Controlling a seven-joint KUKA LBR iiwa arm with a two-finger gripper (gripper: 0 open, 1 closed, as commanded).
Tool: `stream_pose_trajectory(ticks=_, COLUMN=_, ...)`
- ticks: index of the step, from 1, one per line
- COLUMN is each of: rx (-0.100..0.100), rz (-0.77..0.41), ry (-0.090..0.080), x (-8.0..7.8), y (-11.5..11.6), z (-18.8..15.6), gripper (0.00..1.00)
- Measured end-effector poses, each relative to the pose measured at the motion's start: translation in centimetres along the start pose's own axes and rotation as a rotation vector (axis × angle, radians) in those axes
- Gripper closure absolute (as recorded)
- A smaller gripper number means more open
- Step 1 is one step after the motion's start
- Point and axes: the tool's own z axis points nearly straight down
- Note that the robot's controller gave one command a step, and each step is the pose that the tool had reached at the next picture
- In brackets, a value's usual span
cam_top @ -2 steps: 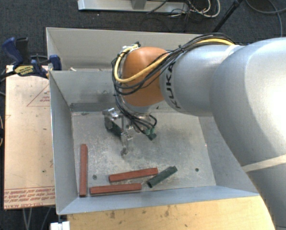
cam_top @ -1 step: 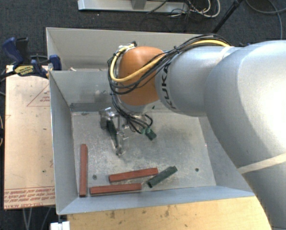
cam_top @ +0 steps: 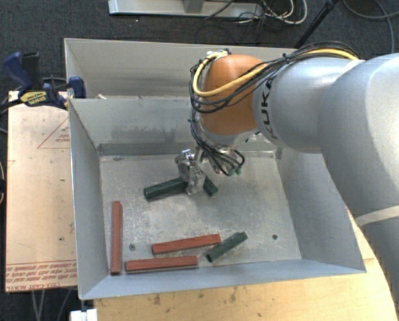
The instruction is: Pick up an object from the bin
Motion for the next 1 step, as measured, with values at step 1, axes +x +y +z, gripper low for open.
stream_pose_trajectory(ticks=1, rx=0.000, rz=0.000, ry=0.000, x=0.00, y=0.00, z=0.00, gripper=1.00)
